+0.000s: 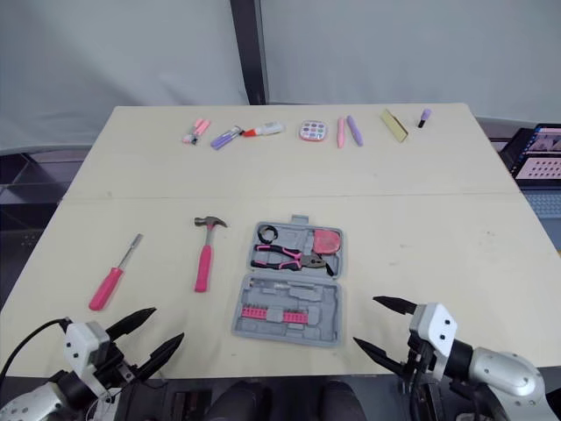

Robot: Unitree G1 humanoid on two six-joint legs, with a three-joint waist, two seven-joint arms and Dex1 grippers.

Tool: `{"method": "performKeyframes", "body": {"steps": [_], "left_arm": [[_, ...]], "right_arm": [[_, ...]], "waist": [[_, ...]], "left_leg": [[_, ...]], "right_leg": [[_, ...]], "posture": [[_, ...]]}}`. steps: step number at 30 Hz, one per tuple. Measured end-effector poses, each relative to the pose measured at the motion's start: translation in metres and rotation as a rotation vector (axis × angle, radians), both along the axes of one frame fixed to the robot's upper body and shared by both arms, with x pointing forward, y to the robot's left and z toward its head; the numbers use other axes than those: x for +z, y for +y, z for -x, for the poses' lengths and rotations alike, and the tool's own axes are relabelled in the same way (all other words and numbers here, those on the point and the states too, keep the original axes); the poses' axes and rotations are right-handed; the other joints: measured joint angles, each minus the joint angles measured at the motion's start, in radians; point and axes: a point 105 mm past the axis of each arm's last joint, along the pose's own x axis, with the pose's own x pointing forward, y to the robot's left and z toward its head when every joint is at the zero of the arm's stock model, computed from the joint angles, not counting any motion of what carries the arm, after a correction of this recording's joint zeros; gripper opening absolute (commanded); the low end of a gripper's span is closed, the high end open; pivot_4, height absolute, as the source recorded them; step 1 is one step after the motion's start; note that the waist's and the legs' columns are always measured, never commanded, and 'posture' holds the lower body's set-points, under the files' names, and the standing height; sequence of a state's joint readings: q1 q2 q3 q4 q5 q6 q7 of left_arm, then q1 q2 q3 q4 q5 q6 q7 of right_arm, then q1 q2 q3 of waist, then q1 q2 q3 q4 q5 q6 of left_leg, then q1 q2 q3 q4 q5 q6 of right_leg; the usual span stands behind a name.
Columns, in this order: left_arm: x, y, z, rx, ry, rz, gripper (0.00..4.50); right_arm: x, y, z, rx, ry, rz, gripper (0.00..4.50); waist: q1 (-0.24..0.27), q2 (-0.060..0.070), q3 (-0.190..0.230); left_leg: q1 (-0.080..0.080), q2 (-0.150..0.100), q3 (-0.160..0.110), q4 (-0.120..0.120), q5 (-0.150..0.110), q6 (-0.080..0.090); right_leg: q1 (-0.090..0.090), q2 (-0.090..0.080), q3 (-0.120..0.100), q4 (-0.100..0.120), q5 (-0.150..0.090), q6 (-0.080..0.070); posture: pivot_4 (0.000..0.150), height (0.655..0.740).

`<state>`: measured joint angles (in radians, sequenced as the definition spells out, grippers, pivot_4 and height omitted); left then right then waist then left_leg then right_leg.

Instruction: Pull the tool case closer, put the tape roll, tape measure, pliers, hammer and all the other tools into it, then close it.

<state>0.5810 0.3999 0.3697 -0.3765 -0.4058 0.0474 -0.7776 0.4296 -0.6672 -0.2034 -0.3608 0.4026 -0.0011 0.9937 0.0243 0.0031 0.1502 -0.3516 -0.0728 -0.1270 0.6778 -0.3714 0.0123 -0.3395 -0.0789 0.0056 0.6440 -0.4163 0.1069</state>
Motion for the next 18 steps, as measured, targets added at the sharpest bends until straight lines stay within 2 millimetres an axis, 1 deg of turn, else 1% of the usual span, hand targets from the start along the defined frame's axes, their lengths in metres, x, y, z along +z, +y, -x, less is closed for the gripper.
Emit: {"method": "performKeyframes", "body": {"steps": [6,10,12,14,16,18], "left_arm": [[-0.001,0.0,-0.002,0.057,0.013,0.064,4.47],[0.0,-0.01,-0.003,0.057,0.001,0.094,4.47],[0.001,-0.011,-0.004,0.066,-0.007,0.094,4.47],[0.0,-0.006,-0.009,0.14,-0.004,0.081,4.47],[0.0,-0.004,-0.012,0.174,0.0,0.081,4.47],[0.005,-0.003,-0.022,0.232,0.005,0.095,4.47]], "right_arm": [[0.001,-0.002,-0.002,0.004,-0.003,0.004,4.5],[0.005,-0.001,-0.005,0.009,-0.019,0.002,4.5],[0.005,0.0,-0.006,0.01,-0.023,0.002,4.5],[0.007,0.0,-0.008,0.017,-0.033,0.004,4.5],[0.008,0.0,-0.008,0.021,-0.036,0.008,4.5],[0.011,-0.001,-0.008,0.027,-0.039,0.005,4.5]], "waist": [[0.0,0.0,0.0],[0.001,0.0,0.0],[0.002,0.0,0.0],[0.002,0.0,0.0],[0.002,0.0,0.0],[0.003,0.0,0.0]], "left_leg": [[0.0,0.0,0.0,0.0,0.0,0.0],[0.0,0.0,0.0,0.0,0.0,0.0],[0.0,0.0,0.0,0.0,0.0,0.0],[0.0,0.0,0.0,0.0,0.0,0.0],[0.0,0.0,0.0,0.0,0.0,0.0],[0.0,0.0,0.0,0.001,0.0,0.0]], "right_leg": [[0.0,0.0,0.0,0.0,0.0,0.0],[0.0,0.0,0.0,0.0,0.0,0.0],[0.0,0.0,0.0,0.0,0.0,0.0],[0.0,0.0,0.0,0.0,0.0,0.0],[0.0,0.0,0.0,0.0,0.0,0.0],[0.0,0.0,0.0,0.0,0.0,0.0]], "posture": [[0.15,0.74],[0.15,0.74],[0.15,0.74],[0.15,0.74],[0.15,0.74],[0.15,0.74]]}}
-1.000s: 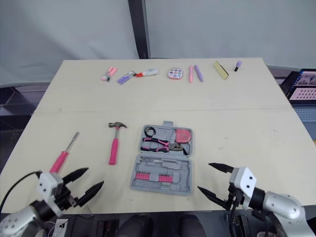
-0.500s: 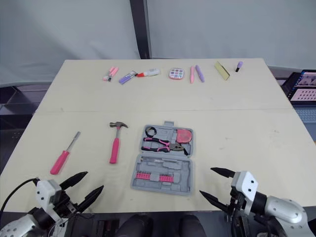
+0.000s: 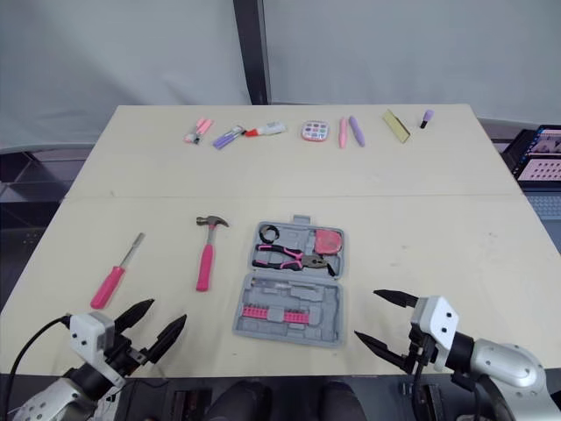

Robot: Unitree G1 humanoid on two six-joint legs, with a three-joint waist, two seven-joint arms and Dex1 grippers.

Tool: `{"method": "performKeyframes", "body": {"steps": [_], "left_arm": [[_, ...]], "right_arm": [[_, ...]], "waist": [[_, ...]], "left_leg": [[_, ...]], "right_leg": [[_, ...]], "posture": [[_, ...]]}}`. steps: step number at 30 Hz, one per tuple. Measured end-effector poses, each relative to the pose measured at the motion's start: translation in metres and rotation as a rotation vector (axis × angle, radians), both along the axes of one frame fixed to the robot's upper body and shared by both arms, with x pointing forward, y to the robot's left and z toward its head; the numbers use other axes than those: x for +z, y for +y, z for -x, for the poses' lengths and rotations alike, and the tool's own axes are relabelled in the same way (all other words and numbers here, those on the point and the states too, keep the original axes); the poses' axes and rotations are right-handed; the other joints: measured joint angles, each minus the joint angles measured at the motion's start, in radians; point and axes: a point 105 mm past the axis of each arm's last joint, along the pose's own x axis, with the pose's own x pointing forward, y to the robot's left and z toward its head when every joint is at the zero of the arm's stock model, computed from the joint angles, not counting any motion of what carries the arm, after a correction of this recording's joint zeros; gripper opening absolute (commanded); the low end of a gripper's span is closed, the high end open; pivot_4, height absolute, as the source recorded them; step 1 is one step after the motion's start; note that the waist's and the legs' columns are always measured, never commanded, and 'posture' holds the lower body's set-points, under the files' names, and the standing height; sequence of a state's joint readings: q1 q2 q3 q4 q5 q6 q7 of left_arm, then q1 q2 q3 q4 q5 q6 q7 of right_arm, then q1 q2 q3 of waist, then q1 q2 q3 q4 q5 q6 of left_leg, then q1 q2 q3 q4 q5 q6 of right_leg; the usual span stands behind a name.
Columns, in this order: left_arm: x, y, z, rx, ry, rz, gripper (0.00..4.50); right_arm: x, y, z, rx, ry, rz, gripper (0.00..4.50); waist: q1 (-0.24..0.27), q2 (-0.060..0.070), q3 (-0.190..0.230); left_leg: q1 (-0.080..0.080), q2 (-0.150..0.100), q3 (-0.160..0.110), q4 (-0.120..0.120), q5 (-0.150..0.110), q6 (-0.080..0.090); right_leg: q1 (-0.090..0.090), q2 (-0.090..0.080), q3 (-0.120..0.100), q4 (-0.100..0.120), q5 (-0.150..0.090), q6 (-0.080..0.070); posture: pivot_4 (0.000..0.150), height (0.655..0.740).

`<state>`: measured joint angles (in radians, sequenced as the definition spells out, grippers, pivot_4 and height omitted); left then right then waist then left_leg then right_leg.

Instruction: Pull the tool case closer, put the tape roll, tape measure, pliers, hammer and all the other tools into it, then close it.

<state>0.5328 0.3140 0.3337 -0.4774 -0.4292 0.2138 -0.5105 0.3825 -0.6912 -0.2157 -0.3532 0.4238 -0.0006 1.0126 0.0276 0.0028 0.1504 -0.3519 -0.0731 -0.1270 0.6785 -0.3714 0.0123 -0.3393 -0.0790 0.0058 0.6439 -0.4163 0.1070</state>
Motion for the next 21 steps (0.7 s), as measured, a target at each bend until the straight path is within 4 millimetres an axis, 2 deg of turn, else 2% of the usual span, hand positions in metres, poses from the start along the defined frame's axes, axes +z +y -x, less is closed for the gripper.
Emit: {"method": "performKeyframes", "body": {"steps": [4,7,14,16,19,21], "left_arm": [[0.027,-0.008,-0.031,0.082,-0.013,0.01,4.47],[0.044,-0.018,-0.043,0.094,-0.032,0.008,4.47],[0.046,-0.019,-0.057,0.167,0.04,0.005,4.47],[0.053,-0.018,-0.068,0.204,0.039,-0.004,4.47],[0.069,-0.014,-0.097,0.284,0.029,-0.028,4.47],[0.069,-0.013,-0.111,0.301,0.07,-0.062,4.47]], "right_arm": [[0.022,-0.001,-0.002,0.022,-0.071,-0.011,4.5],[0.027,0.001,-0.004,0.022,-0.092,-0.036,4.5],[0.028,0.003,-0.003,0.013,-0.094,-0.041,4.5],[0.028,0.003,-0.004,0.014,-0.096,-0.041,4.5],[0.028,0.003,-0.004,0.011,-0.089,-0.039,4.5],[0.027,0.003,-0.005,0.008,-0.089,-0.034,4.5]], "waist": [[0.001,0.0,0.0],[-0.003,0.0,0.0],[-0.002,0.0,0.0],[0.005,0.0,0.0],[0.014,0.0,0.0],[0.013,0.0,0.0]], "left_leg": [[0.0,0.0,0.0,0.001,0.0,0.0],[0.0,0.0,0.0,0.0,0.0,0.0],[0.0,0.0,0.001,0.001,0.0,0.0],[0.0,0.0,0.0,0.003,0.0,0.0],[0.0,-0.001,0.0,0.003,0.0,0.0],[0.0,-0.001,0.001,0.002,0.0,0.0]], "right_leg": [[0.0,0.001,0.0,0.001,0.0,0.0],[-0.001,0.001,0.0,0.002,0.0,0.0],[-0.001,0.001,0.001,0.002,0.0,0.0],[-0.001,0.001,0.0,0.003,0.0,0.0],[-0.001,0.001,0.0,0.004,0.0,0.0],[-0.002,0.001,0.001,0.01,0.0,0.0]], "posture": [[0.15,0.74],[0.15,0.74],[0.15,0.74],[0.15,0.74],[0.15,0.74],[0.15,0.74]]}}
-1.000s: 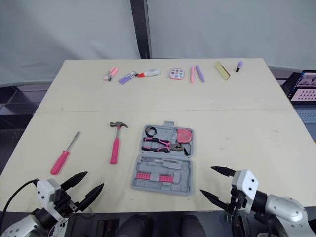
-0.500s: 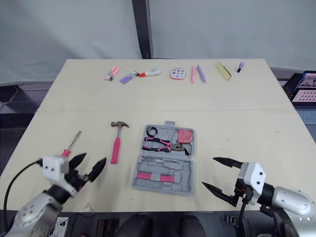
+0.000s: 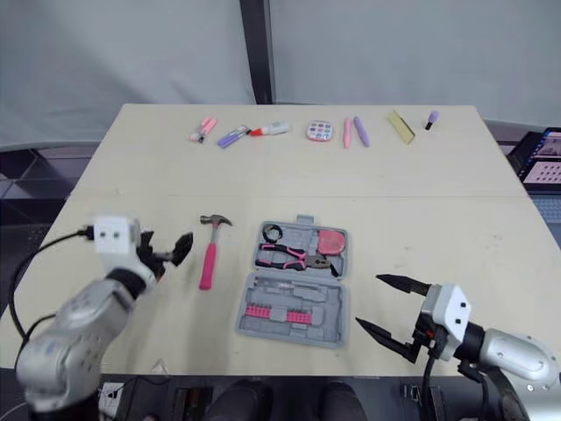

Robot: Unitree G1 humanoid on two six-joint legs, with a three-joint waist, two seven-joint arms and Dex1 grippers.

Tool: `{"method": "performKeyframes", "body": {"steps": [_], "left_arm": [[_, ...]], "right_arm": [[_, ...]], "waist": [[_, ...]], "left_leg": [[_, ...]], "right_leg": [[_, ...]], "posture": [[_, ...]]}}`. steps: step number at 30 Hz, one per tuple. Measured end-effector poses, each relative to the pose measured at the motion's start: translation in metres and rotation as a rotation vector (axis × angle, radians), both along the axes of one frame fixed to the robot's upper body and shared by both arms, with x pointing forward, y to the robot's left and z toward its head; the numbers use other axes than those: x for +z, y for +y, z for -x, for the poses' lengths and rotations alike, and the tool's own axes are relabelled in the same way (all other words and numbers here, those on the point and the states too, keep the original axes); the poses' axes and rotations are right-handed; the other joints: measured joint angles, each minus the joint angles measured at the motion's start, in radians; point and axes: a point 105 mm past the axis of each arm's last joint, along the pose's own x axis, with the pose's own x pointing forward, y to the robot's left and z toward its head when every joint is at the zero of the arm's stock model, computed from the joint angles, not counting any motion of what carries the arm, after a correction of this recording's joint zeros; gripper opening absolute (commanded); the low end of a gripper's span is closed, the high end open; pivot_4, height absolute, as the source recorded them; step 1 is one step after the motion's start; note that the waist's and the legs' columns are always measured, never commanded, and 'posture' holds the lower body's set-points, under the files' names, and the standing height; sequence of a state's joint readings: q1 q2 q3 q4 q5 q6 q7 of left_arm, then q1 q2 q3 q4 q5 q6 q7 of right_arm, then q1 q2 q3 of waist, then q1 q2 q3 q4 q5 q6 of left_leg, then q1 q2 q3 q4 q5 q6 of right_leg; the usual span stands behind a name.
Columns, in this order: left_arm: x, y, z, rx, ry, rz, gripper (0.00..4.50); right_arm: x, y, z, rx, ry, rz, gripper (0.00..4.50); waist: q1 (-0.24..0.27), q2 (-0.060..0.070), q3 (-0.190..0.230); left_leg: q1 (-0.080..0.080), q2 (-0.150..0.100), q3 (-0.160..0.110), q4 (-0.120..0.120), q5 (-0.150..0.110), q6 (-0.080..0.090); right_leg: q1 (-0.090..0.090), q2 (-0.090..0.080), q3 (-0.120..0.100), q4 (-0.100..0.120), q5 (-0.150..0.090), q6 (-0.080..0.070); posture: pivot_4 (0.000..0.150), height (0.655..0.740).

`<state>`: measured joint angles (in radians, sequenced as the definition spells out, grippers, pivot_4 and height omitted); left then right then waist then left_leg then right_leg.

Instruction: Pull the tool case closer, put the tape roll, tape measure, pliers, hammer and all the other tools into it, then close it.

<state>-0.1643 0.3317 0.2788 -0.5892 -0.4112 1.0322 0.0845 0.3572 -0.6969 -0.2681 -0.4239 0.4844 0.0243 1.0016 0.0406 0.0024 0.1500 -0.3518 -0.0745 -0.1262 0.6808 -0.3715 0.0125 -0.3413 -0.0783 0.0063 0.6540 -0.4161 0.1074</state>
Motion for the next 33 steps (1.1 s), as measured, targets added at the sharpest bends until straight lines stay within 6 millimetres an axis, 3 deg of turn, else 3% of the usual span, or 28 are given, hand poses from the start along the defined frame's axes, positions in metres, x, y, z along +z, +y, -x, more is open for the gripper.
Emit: {"method": "performKeyframes", "body": {"steps": [6,14,28,33], "left_arm": [[-0.018,-0.001,-0.019,0.027,0.152,-0.032,4.47],[-0.037,-0.021,-0.04,-0.02,0.236,-0.025,4.47],[-0.064,-0.028,-0.066,-0.047,0.317,-0.076,4.47],[-0.063,-0.031,-0.075,-0.061,0.309,-0.078,4.47]], "right_arm": [[-0.002,-0.001,0.0,-0.012,0.007,0.011,4.5],[-0.002,-0.002,-0.002,-0.033,0.003,0.019,4.5],[-0.004,0.0,0.003,-0.053,0.008,0.016,4.5],[-0.003,0.0,0.004,-0.059,0.007,0.016,4.5]], "waist": [[-0.016,0.0,0.0],[-0.013,0.0,0.0],[-0.013,-0.001,0.0],[-0.013,-0.001,0.0]], "left_leg": [[0.0,0.001,0.0,-0.001,0.0,0.0],[0.0,0.0,0.0,0.0,0.0,0.0],[0.0,0.0,0.0,0.001,0.0,0.0],[0.0,0.0,0.0,0.001,0.0,0.0]], "right_leg": [[-0.002,0.0,0.0,0.002,0.0,0.0],[-0.002,0.0,0.0,0.003,0.0,0.0],[-0.003,0.0,-0.001,0.005,0.0,0.0],[-0.003,0.0,-0.001,0.005,0.0,0.0]], "posture": [[0.15,0.74],[0.15,0.74],[0.15,0.74],[0.15,0.74]]}}
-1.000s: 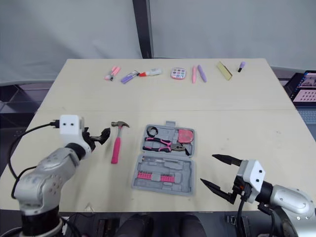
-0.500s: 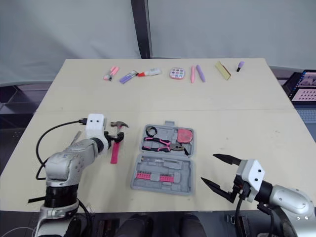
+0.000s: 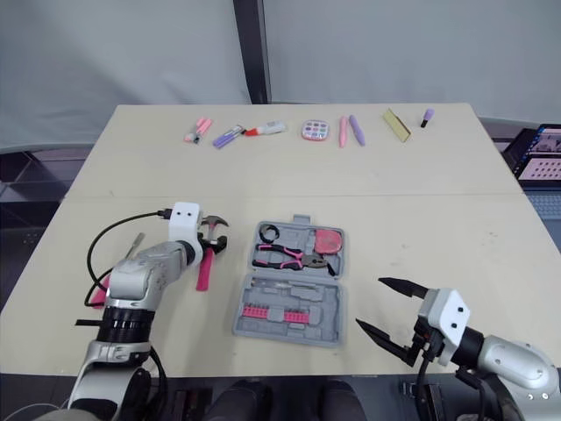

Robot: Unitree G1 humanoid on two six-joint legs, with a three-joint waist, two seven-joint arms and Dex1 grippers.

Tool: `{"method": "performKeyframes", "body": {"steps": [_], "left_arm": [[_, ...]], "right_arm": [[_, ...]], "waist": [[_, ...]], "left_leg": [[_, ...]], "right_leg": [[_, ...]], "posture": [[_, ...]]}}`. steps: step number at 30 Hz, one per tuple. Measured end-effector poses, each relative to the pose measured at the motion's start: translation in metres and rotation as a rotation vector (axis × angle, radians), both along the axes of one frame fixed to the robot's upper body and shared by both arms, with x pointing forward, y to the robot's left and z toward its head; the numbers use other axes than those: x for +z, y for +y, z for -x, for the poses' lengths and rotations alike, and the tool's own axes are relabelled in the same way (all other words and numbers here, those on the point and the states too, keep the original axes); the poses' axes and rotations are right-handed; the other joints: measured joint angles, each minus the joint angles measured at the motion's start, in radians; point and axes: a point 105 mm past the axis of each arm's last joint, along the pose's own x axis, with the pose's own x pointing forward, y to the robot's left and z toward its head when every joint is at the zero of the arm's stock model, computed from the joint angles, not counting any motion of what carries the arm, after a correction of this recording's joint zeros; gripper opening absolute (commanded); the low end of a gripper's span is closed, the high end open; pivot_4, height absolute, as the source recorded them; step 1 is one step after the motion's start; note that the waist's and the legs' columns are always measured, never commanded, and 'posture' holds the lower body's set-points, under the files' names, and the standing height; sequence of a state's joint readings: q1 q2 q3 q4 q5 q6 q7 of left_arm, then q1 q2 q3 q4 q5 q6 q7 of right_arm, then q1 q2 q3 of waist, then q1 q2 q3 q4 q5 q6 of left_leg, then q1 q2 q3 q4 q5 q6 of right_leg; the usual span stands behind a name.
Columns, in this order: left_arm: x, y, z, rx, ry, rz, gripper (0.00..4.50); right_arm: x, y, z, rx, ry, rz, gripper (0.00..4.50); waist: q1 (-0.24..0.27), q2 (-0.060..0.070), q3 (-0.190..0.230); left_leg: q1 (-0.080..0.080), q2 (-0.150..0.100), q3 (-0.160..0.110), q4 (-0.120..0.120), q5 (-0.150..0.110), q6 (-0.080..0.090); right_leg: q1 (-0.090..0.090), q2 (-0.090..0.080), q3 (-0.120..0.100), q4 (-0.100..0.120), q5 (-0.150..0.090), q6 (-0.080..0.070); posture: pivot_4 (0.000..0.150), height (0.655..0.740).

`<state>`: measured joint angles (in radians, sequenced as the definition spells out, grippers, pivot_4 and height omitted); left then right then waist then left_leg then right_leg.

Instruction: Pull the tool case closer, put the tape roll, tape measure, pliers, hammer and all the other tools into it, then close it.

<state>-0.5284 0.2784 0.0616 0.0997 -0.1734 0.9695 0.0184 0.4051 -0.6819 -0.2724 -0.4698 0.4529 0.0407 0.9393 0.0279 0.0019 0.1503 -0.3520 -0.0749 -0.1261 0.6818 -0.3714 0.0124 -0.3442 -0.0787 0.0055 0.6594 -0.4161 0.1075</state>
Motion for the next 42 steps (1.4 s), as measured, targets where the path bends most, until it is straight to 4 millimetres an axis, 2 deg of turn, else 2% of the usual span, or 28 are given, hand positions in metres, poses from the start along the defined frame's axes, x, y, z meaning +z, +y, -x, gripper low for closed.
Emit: {"method": "performKeyframes", "body": {"steps": [6,16,19,26,38,42], "left_arm": [[0.001,-0.006,-0.013,-0.011,-0.003,0.001,4.47],[0.001,-0.008,-0.016,-0.02,-0.003,-0.008,4.47],[0.001,-0.008,-0.017,-0.009,-0.008,0.005,3.62],[0.001,-0.006,-0.017,0.012,-0.012,0.025,0.06],[0.003,0.001,-0.016,-0.054,0.003,-0.044,0.06],[0.012,0.013,-0.009,-0.233,0.028,-0.116,0.06]], "right_arm": [[-0.001,-0.001,0.0,-0.015,0.003,0.001,4.5],[-0.002,-0.003,0.002,-0.027,0.008,0.003,4.5],[-0.002,-0.003,0.001,-0.029,0.007,0.003,4.5],[-0.001,-0.003,0.0,-0.028,0.002,0.004,4.5],[0.002,-0.002,-0.002,-0.025,-0.013,0.012,4.5],[0.001,-0.003,-0.003,-0.028,-0.012,0.012,4.5]], "waist": [[0.0,0.0,0.0],[0.001,0.0,0.0],[0.002,0.0,0.0],[0.004,0.0,0.0],[-0.002,0.0,0.0],[-0.007,0.0,0.0]], "left_leg": [[0.0,0.0,0.0,0.0,0.0,0.0],[0.0,0.0,0.0,0.0,0.0,0.0],[0.0,0.0,0.0,0.001,0.0,0.0],[0.0,-0.001,0.0,0.001,0.0,0.0],[0.0,-0.001,0.0,0.0,0.0,0.0],[-0.001,0.0,0.001,-0.001,0.0,0.0]], "right_leg": [[0.0,0.0,0.0,0.001,0.0,0.0],[0.0,0.0,0.0,0.001,0.0,0.0],[0.0,0.0,0.0,0.001,0.0,0.0],[0.0,-0.001,0.0,0.001,0.0,0.0],[-0.001,0.0,0.0,0.002,0.0,0.0],[-0.004,0.0,0.0,0.003,0.0,0.0]], "posture": [[0.15,0.74],[0.15,0.74],[0.15,0.74],[0.15,0.74],[0.15,0.74],[0.15,0.74]]}}
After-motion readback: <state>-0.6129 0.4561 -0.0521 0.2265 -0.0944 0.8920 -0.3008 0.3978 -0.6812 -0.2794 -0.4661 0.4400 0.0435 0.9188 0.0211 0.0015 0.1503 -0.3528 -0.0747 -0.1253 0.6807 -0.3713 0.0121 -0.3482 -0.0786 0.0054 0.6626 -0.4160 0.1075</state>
